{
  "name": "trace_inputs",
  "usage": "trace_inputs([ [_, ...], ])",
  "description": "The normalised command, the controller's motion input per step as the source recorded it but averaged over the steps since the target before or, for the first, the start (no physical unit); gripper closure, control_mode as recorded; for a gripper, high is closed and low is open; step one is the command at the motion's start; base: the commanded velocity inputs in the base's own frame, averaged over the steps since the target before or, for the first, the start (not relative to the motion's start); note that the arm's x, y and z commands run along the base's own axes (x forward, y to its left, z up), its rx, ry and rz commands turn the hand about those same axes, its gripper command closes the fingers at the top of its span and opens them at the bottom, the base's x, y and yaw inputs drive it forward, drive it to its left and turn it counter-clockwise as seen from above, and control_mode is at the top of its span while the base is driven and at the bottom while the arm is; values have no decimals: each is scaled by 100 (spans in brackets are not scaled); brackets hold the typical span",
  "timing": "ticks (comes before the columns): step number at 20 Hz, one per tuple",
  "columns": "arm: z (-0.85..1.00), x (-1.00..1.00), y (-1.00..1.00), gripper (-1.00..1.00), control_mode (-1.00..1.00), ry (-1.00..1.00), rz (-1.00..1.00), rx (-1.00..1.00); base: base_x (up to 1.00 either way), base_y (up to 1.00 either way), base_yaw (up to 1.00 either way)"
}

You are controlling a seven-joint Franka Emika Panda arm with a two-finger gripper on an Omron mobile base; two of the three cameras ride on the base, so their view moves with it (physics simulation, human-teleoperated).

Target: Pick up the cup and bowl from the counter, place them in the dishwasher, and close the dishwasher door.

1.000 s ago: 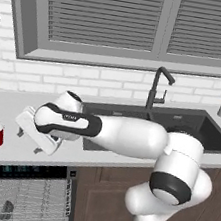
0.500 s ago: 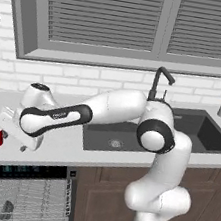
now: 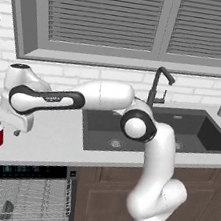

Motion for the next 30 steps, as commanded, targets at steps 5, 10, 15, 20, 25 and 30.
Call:
trace_inputs([
  [5, -64, 15, 0, -100, -100, -2, 1, -1, 0, 0, 0],
  [10, -9, 20, -4, -100, -100, -3, 1, 1, 0, 0, 0],
  [15, -21, 67, -9, -100, -100, -1, 2, 1, 0, 0, 0],
  [20, -24, 42, 0, -100, -100, -14, 3, 3, 0, 0, 0],
  [25, -10, 11, 6, -100, -100, -18, 11, 5, 0, 0, 0],
  [30, -20, 5, 14, -100, -100, 5, 13, 4, 0, 0, 0],
])
